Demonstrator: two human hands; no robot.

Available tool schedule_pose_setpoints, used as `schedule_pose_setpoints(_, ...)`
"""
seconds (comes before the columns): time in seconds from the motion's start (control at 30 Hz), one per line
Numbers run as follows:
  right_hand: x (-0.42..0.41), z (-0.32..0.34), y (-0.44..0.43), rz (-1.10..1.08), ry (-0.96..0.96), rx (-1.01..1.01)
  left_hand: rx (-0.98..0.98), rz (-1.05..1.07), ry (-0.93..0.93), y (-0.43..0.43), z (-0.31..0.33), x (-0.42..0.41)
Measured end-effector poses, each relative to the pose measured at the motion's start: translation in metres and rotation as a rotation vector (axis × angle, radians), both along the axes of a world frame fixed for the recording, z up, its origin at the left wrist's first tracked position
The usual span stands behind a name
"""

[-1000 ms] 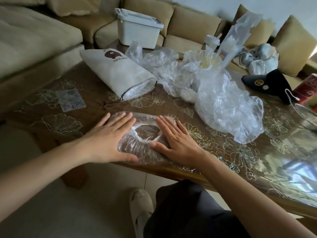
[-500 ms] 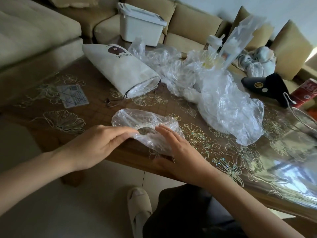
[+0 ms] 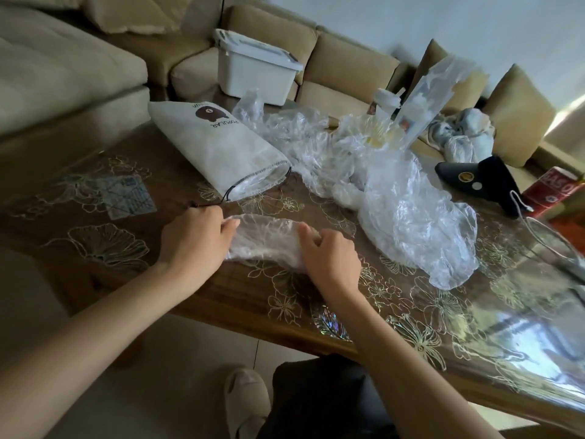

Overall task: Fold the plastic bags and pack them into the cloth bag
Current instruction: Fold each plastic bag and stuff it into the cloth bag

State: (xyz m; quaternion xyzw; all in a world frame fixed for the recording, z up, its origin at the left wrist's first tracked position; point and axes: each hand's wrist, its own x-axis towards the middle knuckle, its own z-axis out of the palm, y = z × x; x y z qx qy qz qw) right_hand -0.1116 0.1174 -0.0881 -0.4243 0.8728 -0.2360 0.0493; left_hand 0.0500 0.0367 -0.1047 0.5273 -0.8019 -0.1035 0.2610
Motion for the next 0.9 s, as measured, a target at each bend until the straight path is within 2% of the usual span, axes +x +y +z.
schedule_pose_setpoints(0.1, 0.008, -0.009, 0.0, -0.014, 0.21, 0.022, -0.019, 0.055, -0.068, 0.0, 0.0, 0.003)
schedule_pose_setpoints(0.27, -0.002, -0.011, -0.002, -0.035, 0.262, 0.015, -0.037, 0.1, -0.169, -0.001, 0.008, 0.007)
schedule_pose_setpoints(0.33, -0.007, -0.012, -0.002, -0.02, 0.281, 0.021, -0.143, 0.11, -0.216, -0.002, 0.013, 0.007)
schedule_pose_setpoints(0.37, -0.008, -0.013, -0.002, -0.011, 0.291, 0.018, -0.228, 0.067, -0.219, -0.002, 0.015, 0.006)
schedule_pose_setpoints(0.43, -0.009, -0.015, -0.002, 0.007, 0.311, 0.018, -0.405, -0.158, -0.113, 0.0, 0.017, -0.004)
schedule_pose_setpoints(0.47, -0.009, -0.015, -0.003, 0.016, 0.317, 0.013, -0.41, -0.294, -0.071, 0.001, 0.019, -0.012)
schedule_pose_setpoints(0.53, -0.01, -0.016, -0.004, 0.023, 0.298, -0.002, -0.183, -0.438, -0.095, 0.005, 0.021, -0.03)
schedule_pose_setpoints(0.57, -0.011, -0.015, -0.003, 0.018, 0.268, -0.007, -0.045, -0.437, -0.168, 0.005, 0.021, -0.038)
schedule_pose_setpoints(0.67, -0.016, -0.008, 0.0, -0.035, 0.104, -0.057, 0.104, -0.379, -0.364, -0.006, 0.025, -0.049)
schedule_pose_setpoints(0.83, -0.033, 0.006, 0.012, -0.099, -0.202, -0.129, 0.434, -0.377, -0.365, -0.017, 0.047, -0.055)
schedule_pose_setpoints(0.9, -0.036, 0.014, 0.019, -0.099, -0.312, -0.156, 0.529, -0.389, -0.306, -0.021, 0.054, -0.049)
